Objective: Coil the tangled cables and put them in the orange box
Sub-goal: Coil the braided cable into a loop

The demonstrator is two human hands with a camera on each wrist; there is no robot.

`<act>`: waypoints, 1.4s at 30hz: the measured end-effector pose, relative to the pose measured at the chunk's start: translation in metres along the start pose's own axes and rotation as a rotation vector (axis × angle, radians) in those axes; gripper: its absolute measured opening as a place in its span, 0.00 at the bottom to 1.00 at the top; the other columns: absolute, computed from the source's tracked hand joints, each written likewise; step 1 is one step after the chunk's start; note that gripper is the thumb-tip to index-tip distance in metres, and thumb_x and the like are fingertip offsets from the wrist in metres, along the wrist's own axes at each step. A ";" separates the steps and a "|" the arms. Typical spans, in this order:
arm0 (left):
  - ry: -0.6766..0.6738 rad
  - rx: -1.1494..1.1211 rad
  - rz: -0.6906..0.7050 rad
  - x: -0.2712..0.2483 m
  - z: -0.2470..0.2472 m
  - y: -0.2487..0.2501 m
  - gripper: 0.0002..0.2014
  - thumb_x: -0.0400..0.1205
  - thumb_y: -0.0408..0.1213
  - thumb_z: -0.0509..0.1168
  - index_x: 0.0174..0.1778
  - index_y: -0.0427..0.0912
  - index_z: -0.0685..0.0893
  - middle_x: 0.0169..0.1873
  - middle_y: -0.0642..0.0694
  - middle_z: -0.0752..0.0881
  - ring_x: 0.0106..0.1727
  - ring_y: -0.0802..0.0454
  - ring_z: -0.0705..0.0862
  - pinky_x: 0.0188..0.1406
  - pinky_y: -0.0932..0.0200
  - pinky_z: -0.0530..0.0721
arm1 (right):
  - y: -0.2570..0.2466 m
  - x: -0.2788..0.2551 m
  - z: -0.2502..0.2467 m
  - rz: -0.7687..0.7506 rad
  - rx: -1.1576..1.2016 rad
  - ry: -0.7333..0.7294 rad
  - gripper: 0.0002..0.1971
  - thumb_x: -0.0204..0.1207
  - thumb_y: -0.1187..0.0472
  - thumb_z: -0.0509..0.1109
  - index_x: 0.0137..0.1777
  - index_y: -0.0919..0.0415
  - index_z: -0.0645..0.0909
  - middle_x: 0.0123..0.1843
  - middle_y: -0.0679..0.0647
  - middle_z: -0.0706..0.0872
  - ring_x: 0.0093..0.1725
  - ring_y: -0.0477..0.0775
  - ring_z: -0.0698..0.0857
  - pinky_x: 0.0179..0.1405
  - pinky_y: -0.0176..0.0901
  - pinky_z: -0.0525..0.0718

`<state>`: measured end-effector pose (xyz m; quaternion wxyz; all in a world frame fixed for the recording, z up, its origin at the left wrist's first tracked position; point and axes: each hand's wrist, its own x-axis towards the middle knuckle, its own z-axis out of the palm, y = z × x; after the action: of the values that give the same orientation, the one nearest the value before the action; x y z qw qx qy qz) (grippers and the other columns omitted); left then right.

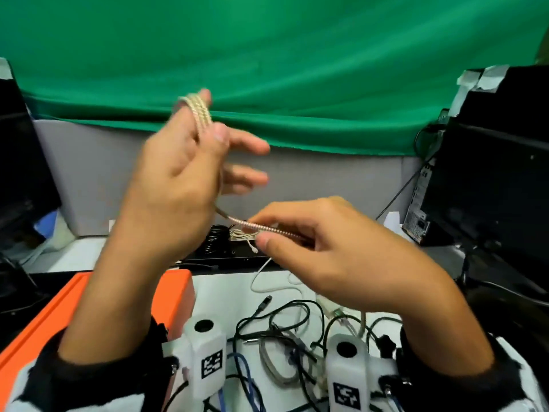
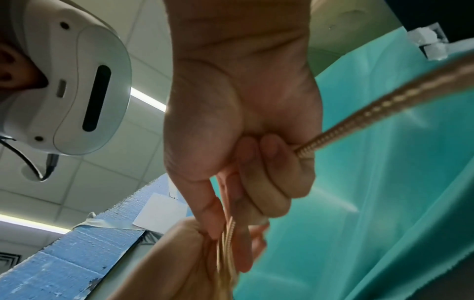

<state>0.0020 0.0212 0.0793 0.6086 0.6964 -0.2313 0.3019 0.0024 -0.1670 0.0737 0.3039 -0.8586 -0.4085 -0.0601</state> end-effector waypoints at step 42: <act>-0.131 -0.996 -0.161 0.003 0.014 0.006 0.20 0.94 0.41 0.45 0.68 0.28 0.73 0.26 0.51 0.78 0.25 0.57 0.81 0.39 0.61 0.86 | 0.008 0.027 0.033 0.079 0.422 0.252 0.17 0.92 0.52 0.56 0.40 0.47 0.76 0.27 0.45 0.75 0.24 0.42 0.70 0.26 0.42 0.68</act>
<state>0.0015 0.0068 0.0847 0.8723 0.3548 -0.3306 0.0627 0.0213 -0.1343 0.0531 0.5273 -0.7769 -0.3371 -0.0681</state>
